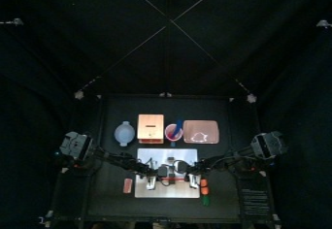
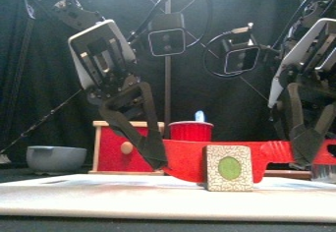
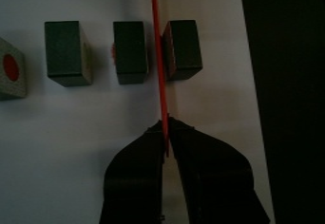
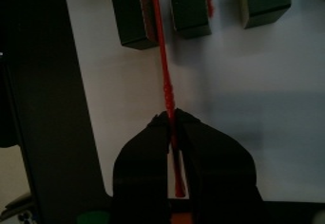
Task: Place sushi on board then cut the sushi with the knife then place the pieces on the plate
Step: Cut the sushi into 4 pieces
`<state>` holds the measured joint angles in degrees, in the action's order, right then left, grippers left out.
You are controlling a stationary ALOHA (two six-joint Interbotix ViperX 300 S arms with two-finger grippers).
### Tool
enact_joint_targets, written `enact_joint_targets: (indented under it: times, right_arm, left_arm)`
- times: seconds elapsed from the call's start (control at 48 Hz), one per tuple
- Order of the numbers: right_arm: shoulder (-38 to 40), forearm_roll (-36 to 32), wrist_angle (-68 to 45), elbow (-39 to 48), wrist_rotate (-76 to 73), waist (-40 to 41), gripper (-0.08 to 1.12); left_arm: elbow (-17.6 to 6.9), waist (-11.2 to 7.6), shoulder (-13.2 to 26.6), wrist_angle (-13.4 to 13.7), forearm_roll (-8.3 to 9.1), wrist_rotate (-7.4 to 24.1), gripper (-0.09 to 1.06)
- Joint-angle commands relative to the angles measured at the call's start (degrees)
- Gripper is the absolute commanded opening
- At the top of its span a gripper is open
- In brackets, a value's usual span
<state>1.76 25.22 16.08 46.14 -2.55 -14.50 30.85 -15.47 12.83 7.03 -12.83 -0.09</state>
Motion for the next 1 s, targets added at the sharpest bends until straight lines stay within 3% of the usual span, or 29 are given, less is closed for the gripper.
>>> enact_joint_targets:
  times: [0.021,0.188,0.396,0.542,0.833,1.0]
  right_arm:
    - [1.6,0.9,0.1,-0.9,-0.1,-1.0,0.37]
    - [2.1,0.4,0.4,-1.4,-0.1,-0.5,0.37]
    - [6.9,-1.5,3.1,-1.7,-0.1,0.4,0.37]
    - [11.6,-2.4,7.2,-1.5,-0.1,2.5,0.37]
    - [22.8,-2.9,17.6,2.8,-0.1,8.3,0.37]
    - [30.7,-1.6,22.2,6.7,-0.4,10.2,0.37]
  left_arm:
    - [-0.9,-0.97,-1.4,0.0,-0.7,0.0,0.51]
    - [-1.1,-0.79,-2.0,0.0,-0.79,0.0,0.52]
    - [-0.7,-0.18,-5.8,-0.1,-0.26,0.3,0.54]
    - [0.0,0.79,-9.0,-0.1,1.58,0.4,0.58]
    - [3.0,4.75,-13.6,-0.4,4.57,0.4,0.79]
    - [5.5,5.71,-16.5,-3.2,6.15,0.4,0.82]
